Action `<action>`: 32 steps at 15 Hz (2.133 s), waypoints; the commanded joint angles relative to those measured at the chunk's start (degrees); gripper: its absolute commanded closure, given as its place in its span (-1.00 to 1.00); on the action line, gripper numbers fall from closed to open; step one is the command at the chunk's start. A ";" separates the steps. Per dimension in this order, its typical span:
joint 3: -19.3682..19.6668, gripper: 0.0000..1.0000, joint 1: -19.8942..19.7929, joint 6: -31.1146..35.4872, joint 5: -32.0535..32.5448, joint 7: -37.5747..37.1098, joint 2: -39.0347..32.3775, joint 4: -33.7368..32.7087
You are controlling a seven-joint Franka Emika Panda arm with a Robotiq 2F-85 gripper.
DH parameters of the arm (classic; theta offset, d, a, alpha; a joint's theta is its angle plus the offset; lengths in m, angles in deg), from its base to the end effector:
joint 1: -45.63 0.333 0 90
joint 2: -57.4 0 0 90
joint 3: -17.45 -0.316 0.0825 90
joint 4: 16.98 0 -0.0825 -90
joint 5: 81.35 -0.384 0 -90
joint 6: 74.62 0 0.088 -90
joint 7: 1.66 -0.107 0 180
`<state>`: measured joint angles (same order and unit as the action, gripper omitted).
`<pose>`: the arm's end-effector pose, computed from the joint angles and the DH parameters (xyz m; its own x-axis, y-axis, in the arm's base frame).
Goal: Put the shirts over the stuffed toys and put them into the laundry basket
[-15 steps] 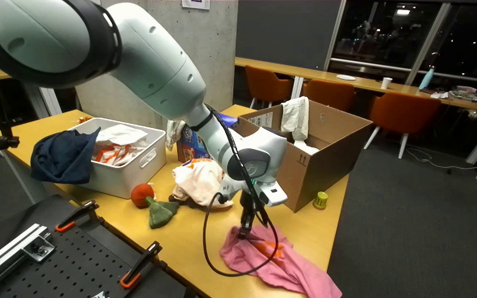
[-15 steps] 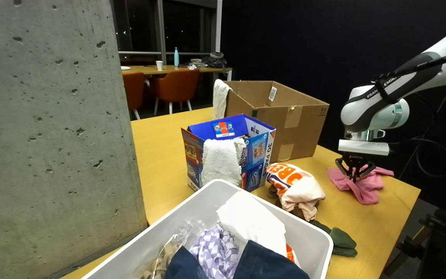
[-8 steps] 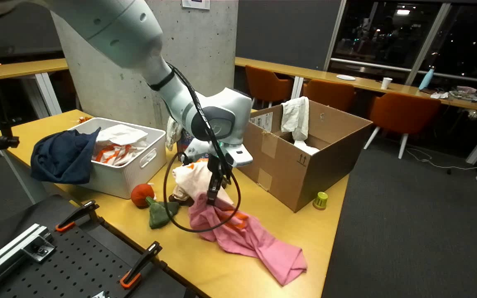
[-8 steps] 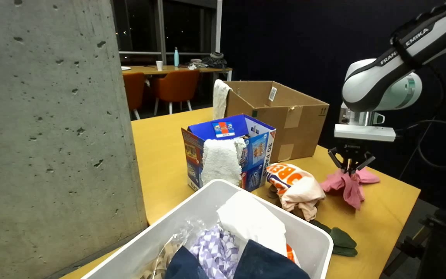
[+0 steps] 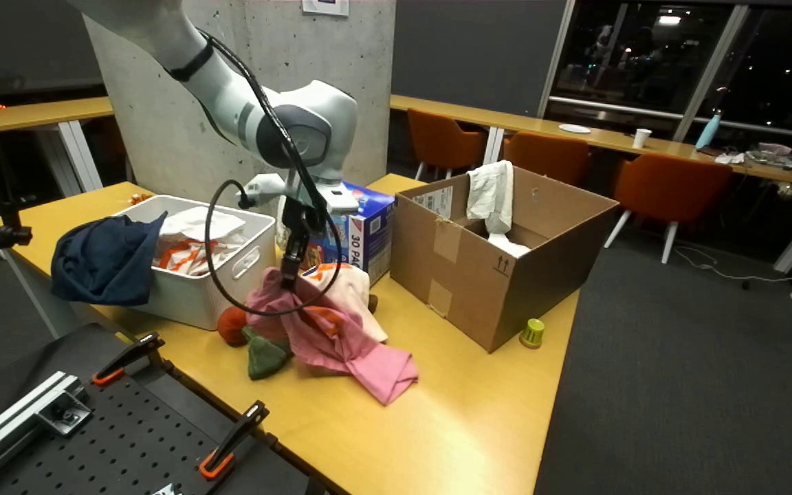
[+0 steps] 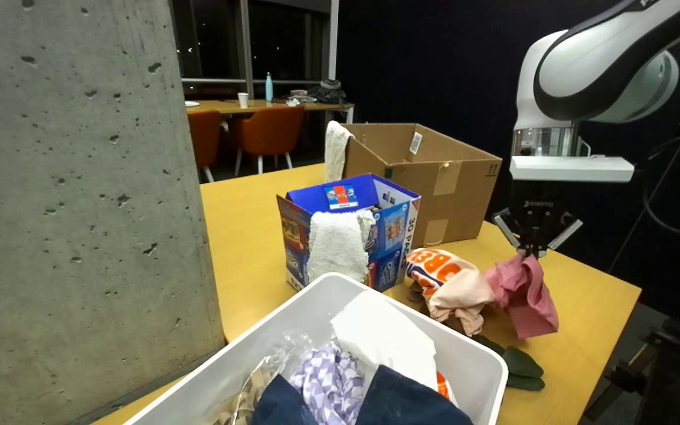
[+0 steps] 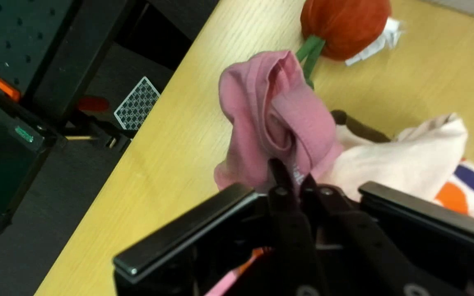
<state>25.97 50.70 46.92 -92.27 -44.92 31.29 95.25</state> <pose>0.5839 -0.0250 0.2233 0.5612 -0.7891 -0.2495 -0.7829 -0.6040 0.1494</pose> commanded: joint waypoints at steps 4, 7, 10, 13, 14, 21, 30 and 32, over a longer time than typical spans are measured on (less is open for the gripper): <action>-5.93 0.97 0.87 -13.49 2.39 2.56 -0.31 -6.70; -7.54 0.97 1.46 -18.41 2.97 4.64 -2.83 -11.11; -8.56 0.97 1.77 -21.45 2.95 7.74 -5.58 -14.44; -8.74 0.32 1.99 -22.94 2.82 10.01 -7.68 -16.66; -8.70 0.21 1.97 -23.19 2.70 10.67 -8.38 -17.36; -7.21 -0.80 1.25 -21.66 2.21 11.40 -7.73 -16.48; -2.34 -1.00 -1.35 -12.14 7.23 12.79 -9.69 -18.40; -1.92 -1.00 -1.07 -8.66 10.03 13.49 -11.84 -19.12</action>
<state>23.37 49.01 34.69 -85.43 -32.76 22.54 78.40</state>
